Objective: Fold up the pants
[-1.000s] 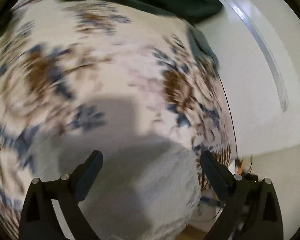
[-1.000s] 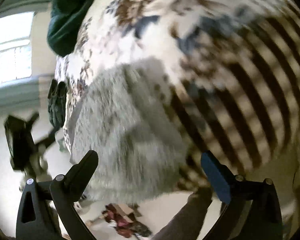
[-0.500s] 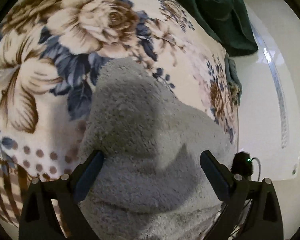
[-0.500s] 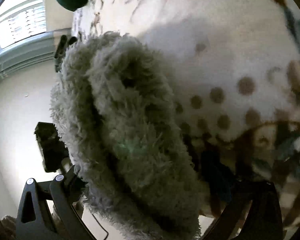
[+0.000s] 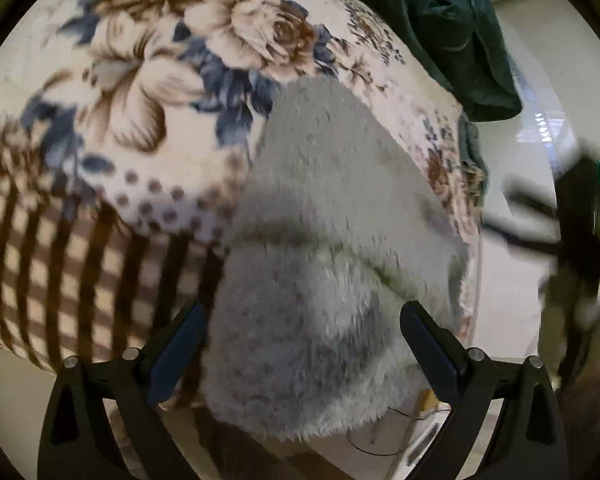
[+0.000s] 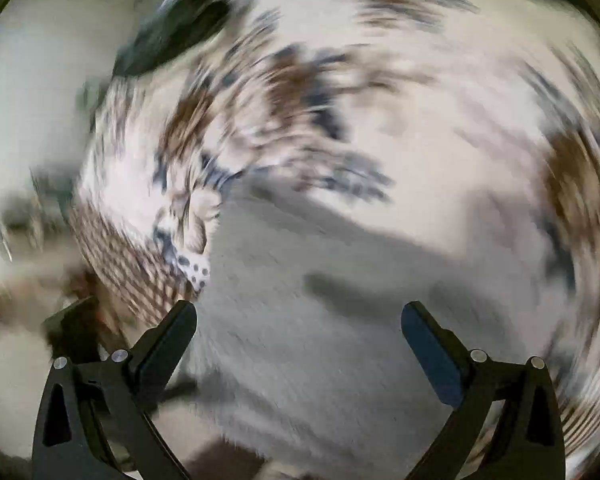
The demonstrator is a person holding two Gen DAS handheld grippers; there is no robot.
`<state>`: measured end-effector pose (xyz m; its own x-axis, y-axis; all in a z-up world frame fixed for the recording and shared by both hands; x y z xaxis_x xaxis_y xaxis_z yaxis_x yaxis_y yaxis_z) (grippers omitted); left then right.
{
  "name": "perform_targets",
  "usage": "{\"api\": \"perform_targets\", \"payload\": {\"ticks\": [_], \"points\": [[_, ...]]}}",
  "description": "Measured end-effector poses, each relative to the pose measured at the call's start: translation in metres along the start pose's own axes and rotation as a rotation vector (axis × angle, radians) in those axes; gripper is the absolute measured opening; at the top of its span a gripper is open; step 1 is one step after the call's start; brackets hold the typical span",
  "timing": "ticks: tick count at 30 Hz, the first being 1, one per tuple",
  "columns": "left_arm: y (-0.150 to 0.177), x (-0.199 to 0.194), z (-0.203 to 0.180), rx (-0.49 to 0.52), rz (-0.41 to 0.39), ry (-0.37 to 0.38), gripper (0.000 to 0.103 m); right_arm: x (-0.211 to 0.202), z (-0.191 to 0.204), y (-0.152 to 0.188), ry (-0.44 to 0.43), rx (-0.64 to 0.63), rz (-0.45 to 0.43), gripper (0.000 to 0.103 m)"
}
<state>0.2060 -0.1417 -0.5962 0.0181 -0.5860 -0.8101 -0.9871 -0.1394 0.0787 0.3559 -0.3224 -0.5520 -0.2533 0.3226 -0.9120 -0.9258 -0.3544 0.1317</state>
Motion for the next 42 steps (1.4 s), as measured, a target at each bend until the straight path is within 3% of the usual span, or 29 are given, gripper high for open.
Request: {"api": "perform_targets", "payload": {"ticks": [2,4,5,6,7,9,12,20,23,26,29,30,31,33,38,40,42], "points": [[0.003,0.001,0.001,0.010,-0.019,0.028,0.094,0.029,0.029,-0.029,0.073,-0.094,0.087,0.103],[0.004,0.005,0.003,0.023,-0.030,0.048,0.064,0.061,0.043,-0.035,0.135,-0.138,0.196,0.097],[0.004,0.007,0.005,0.027,-0.028,0.036,0.037,0.074,0.047,-0.036,0.177,-0.155,0.247,0.077],[0.004,0.008,0.007,0.031,-0.028,0.032,0.035,0.086,0.045,-0.038,0.232,-0.172,0.282,0.057],[0.004,0.010,0.009,0.031,-0.031,0.035,0.034,0.091,0.045,-0.039,0.251,-0.177,0.289,0.055],[0.007,0.010,0.014,0.024,-0.038,0.039,0.029,0.089,0.044,-0.045,0.247,-0.161,0.267,0.039],[0.018,0.009,0.018,0.020,-0.041,0.061,0.028,0.079,0.039,-0.058,0.229,-0.103,0.213,0.031],[0.047,0.009,0.031,-0.007,0.011,0.068,0.028,0.083,0.033,-0.069,0.221,-0.024,0.165,0.031],[0.054,0.007,0.033,-0.003,0.034,0.060,0.028,0.088,0.032,-0.069,0.166,0.004,0.176,0.031],[0.051,-0.007,0.031,-0.014,0.034,0.083,0.028,0.075,0.032,-0.063,0.076,0.033,0.168,0.039],[0.038,-0.033,0.025,-0.037,-0.033,0.074,0.028,0.035,0.018,-0.049,0.009,0.063,0.081,0.078],[0.034,-0.041,0.022,-0.036,-0.054,0.072,0.032,0.020,0.009,-0.041,0.000,0.078,0.043,0.088],[0.026,-0.051,0.016,-0.033,-0.086,0.060,0.039,0.005,-0.005,-0.030,-0.006,0.107,0.012,0.090],[0.013,-0.056,0.008,-0.029,-0.112,0.034,0.103,-0.017,-0.038,0.001,-0.008,0.188,-0.027,0.090],[-0.026,-0.032,-0.012,-0.009,-0.081,0.057,0.103,-0.032,-0.110,0.085,-0.064,0.338,-0.089,0.090],[-0.036,-0.016,-0.014,-0.006,-0.061,0.053,0.103,-0.022,-0.135,0.118,-0.143,0.375,-0.098,0.102],[-0.043,0.000,-0.014,-0.007,-0.025,0.064,0.103,-0.006,-0.161,0.146,-0.184,0.417,-0.131,0.103]]}}
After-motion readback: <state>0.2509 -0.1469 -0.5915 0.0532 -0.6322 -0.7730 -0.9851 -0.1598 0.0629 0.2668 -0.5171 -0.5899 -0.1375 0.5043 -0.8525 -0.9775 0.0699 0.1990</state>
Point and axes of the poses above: each gripper's, at about its wrist camera, not at the fingertips, and x roughly the way its jaws point, z to its left, y to its underside, the point moved 7 cm from there along x, roughly the way its jaws point, and after that the axes turned 12 degrees about z, right-handed, at the moved point
